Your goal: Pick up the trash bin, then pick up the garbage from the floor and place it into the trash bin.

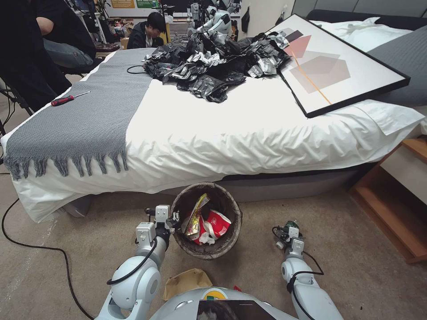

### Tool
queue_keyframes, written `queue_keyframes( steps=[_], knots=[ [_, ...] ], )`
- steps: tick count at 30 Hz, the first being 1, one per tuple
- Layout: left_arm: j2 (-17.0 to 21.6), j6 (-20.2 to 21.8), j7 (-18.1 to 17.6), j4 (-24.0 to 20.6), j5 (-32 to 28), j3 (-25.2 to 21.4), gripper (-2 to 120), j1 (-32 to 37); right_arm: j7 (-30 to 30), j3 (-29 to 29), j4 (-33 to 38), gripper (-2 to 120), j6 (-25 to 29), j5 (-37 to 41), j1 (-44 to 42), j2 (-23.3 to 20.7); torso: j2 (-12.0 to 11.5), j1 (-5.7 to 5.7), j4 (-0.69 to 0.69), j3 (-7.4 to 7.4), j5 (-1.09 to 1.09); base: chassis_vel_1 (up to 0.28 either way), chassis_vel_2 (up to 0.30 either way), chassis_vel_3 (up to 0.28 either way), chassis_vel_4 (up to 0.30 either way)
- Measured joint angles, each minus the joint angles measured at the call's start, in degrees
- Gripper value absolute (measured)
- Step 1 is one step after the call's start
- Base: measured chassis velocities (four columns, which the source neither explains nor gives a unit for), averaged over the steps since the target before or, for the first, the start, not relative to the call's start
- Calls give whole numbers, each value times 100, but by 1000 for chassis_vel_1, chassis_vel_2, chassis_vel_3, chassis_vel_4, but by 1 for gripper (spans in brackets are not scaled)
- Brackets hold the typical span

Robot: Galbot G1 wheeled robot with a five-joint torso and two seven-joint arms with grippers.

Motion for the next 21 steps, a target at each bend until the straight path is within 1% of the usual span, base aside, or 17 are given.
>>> queue_keyframes(
  steps=[1,2,5,6,9,10,13,14,15,21],
  knots=[
    [0,-2,0,0,0,-3,0,1,-23,0,-41,74,-1,20,21,-3,0,0,0,0,0,0,0,0,0],
    [0,-2,0,0,0,-3,0,1,-23,0,-41,74,-1,20,21,-3,0,0,0,0,0,0,0,0,0],
    [-29,-25,-2,1,7,-1,0,4,-164,-59,-371,58,-169,184,163,5,0,0,0,0,0,0,0,0,0],
    [-29,-25,-2,1,7,-1,0,4,-164,-59,-371,58,-169,184,163,5,0,0,0,0,0,0,0,0,0],
    [-23,-28,-2,0,7,-7,0,-1,-229,-66,-618,44,-162,200,281,21,0,0,0,-1,-2,0,0,0,0],
    [-23,-28,-2,0,7,-7,0,-1,-229,-66,-618,44,-162,200,281,21,0,0,0,-1,-2,0,0,0,0],
    [-19,-30,-2,-1,4,-12,0,-4,-254,-39,-665,36,-125,187,290,21,0,0,1,-1,-1,0,0,0,0],
    [-19,-30,-2,-1,4,-12,0,-4,-254,-39,-665,36,-125,187,290,21,0,0,1,-1,-1,0,0,0,0],
    [-22,-33,-1,0,4,-9,0,-5,-261,-32,-668,33,-109,178,284,20,0,0,1,-1,0,0,0,0,0],
    [-29,-37,0,21,4,3,0,-18,-262,3,-663,32,-25,86,271,16,0,0,-1,0,1,0,0,0,0]
  ],
)
